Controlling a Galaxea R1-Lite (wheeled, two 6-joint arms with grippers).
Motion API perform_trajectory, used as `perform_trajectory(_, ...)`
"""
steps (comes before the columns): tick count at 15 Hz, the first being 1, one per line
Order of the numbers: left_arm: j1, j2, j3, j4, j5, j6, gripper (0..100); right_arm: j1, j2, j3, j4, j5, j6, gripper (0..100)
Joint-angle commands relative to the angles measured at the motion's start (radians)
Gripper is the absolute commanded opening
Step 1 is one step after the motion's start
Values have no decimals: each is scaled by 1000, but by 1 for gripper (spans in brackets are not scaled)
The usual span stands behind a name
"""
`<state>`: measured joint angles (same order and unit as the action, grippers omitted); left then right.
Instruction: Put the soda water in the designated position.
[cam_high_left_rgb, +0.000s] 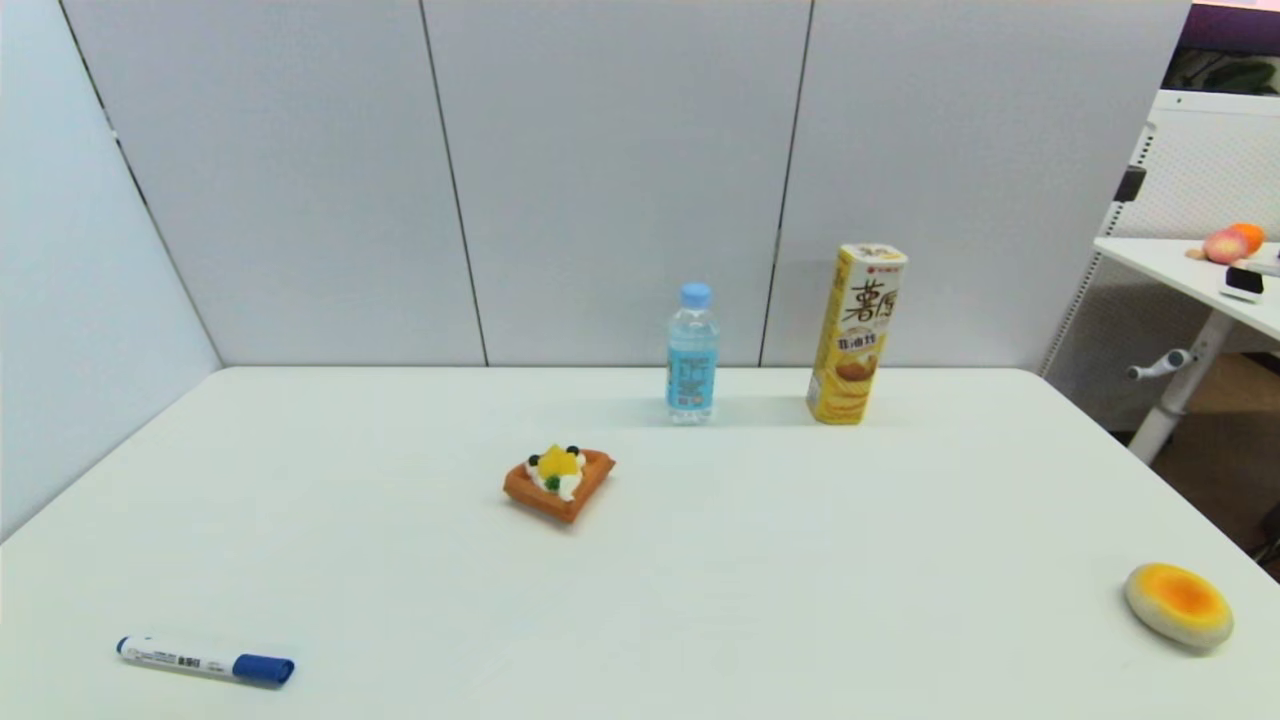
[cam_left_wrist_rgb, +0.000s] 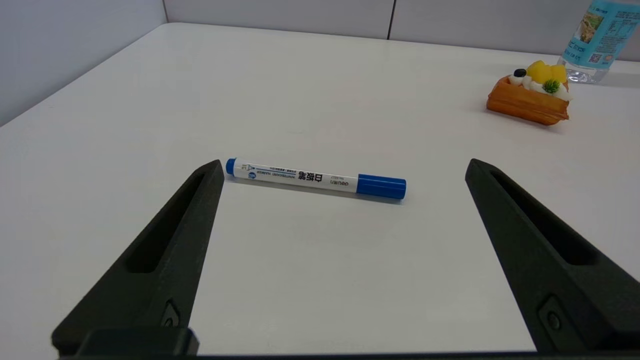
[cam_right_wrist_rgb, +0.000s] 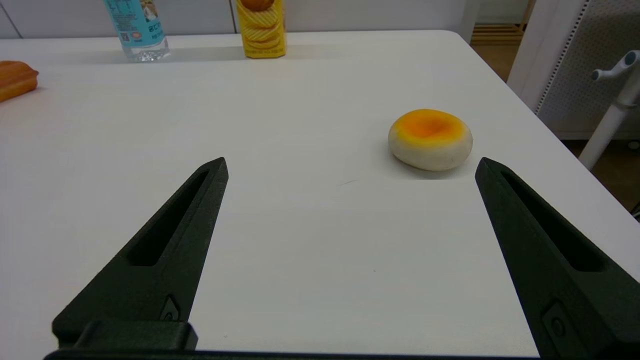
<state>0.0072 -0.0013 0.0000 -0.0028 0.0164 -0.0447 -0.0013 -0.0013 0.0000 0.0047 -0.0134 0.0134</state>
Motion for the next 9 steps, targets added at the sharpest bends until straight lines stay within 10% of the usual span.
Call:
perform_trajectory(1,0,1,0,0,0,-1,100,1,0,0,0,0,0,100)
perform_trajectory(9,0,1,0,0,0,-1,100,0,0,0,0,0,0,100)
